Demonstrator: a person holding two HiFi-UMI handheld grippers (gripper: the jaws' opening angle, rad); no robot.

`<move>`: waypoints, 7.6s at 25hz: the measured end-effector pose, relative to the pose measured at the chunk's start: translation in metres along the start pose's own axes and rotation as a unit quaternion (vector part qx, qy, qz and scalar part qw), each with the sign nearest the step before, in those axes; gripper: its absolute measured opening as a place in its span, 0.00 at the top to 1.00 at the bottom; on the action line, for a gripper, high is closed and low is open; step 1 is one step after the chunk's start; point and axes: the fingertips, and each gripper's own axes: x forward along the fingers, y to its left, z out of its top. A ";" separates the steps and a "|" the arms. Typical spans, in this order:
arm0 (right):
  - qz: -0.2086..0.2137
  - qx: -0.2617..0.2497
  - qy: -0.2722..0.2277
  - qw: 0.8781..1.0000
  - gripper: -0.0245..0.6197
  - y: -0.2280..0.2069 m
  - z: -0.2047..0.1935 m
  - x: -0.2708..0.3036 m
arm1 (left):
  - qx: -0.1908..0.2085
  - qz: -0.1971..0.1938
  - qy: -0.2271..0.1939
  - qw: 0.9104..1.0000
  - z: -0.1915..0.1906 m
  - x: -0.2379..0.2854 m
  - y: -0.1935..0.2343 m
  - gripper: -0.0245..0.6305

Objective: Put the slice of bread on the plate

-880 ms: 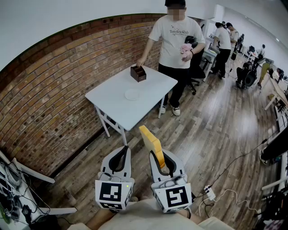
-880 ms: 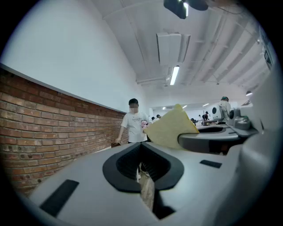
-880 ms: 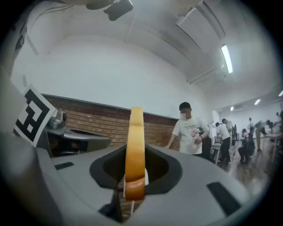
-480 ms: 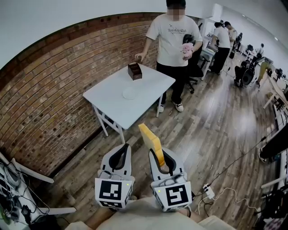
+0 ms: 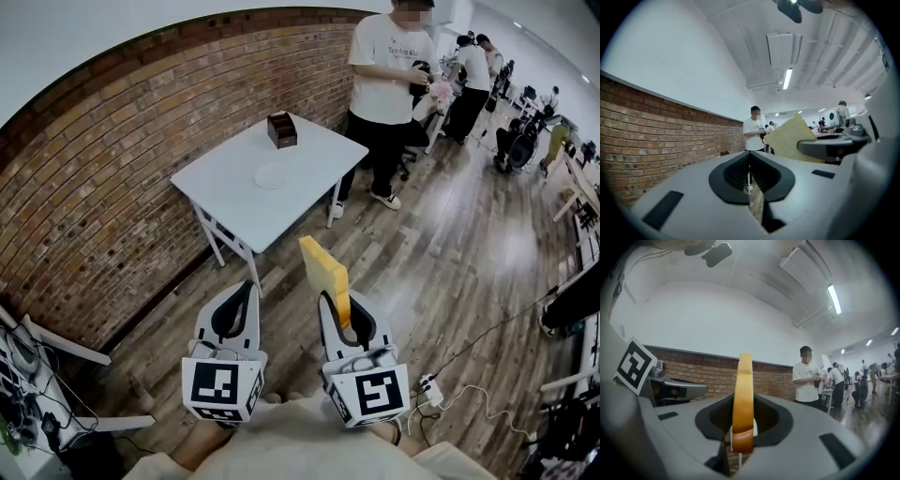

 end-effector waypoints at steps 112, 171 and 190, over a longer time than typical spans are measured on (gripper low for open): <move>0.050 0.020 0.125 0.991 0.82 -0.149 -0.186 0.587 | -0.055 -0.008 0.128 0.990 -0.140 0.521 0.269 0.95; 0.109 0.126 0.256 0.952 0.83 -0.111 -0.319 0.632 | -0.065 0.016 0.174 0.982 -0.176 0.530 0.289 0.95; 0.091 0.127 0.278 0.948 0.77 -0.131 -0.336 0.645 | -0.071 0.009 0.174 0.982 -0.178 0.534 0.288 0.95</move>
